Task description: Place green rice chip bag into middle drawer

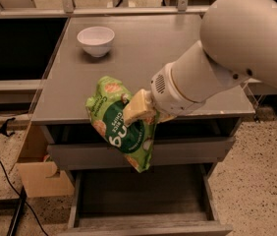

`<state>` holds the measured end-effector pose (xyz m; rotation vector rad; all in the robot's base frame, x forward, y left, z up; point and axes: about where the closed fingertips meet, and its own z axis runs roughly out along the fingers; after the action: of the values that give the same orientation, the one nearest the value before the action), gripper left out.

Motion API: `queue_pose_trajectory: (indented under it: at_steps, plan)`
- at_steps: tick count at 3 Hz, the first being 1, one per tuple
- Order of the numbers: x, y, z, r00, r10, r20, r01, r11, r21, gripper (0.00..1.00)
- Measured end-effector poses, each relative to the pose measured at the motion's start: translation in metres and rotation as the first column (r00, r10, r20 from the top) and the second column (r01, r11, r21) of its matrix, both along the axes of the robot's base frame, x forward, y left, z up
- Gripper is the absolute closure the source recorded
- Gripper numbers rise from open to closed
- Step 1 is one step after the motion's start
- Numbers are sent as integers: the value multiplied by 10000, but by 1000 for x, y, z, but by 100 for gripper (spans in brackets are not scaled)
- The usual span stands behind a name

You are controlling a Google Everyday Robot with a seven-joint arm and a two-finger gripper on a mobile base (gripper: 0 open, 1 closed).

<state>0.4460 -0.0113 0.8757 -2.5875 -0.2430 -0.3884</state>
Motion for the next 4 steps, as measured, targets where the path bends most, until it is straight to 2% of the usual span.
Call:
queue_pose_trajectory:
  at_steps: [1,2,3,4]
  plan:
    - [2,-10,-8,9997,193,-158,-193,9998,-48,100]
    - [-6,-36,-19,9990,155,-417,-149,9998,144,100]
    - [-26,-73,-32,9963,-180,-845,207,9993,311,100]
    - [-47,-103,-54,9889,-594,-1363,693,9952,690,100]
